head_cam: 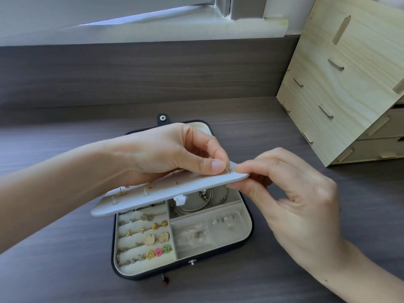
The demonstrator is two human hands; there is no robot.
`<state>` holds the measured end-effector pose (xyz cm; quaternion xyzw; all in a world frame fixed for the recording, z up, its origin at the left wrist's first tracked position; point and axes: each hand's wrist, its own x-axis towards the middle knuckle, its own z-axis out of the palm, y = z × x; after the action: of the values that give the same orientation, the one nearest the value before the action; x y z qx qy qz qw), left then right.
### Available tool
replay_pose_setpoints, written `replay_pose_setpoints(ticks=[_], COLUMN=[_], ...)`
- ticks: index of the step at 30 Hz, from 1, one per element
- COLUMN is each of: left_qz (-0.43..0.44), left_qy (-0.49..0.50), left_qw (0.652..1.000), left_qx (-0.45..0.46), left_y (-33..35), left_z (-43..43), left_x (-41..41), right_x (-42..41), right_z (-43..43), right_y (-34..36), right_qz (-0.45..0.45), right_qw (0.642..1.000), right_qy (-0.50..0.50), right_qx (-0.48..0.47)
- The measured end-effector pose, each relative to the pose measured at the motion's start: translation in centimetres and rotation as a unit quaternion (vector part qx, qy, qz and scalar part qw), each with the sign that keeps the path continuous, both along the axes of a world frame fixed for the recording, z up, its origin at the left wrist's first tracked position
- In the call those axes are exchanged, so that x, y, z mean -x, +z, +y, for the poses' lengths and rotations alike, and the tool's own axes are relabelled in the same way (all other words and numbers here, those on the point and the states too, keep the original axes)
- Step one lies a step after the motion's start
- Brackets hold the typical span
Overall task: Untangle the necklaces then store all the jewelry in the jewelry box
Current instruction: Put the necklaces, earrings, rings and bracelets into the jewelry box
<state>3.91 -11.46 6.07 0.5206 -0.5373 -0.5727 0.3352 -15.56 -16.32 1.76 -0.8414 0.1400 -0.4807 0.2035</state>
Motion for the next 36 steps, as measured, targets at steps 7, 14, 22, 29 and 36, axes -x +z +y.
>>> replay_pose_setpoints(ticks=[7,14,22,29,36], left_qz=[-0.045,-0.144,-0.210,-0.228,-0.186], left_qy=[0.020,0.002,0.008,-0.002,-0.016], left_qw=[0.997,0.986,0.969,0.965,0.978], left_qx=[0.052,0.090,0.128,0.131,0.092], left_y=[0.4,1.5,2.1,2.4,3.0], left_z=[0.2,0.5,0.8,0.8,0.8], left_x=[0.3,0.3,0.6,0.7,0.7], right_x=[0.2,0.1,0.1,0.0,-0.1], right_z=[0.0,0.0,0.0,0.0,0.0], right_y=[-0.4,-0.4,-0.3,-0.4,-0.4], right_qz=[0.009,0.007,0.004,0.000,-0.002], right_qw=[1.000,1.000,1.000,1.000,1.000], right_qy=[-0.016,-0.007,-0.007,-0.004,-0.007], right_qx=[-0.009,-0.016,-0.011,-0.015,-0.012])
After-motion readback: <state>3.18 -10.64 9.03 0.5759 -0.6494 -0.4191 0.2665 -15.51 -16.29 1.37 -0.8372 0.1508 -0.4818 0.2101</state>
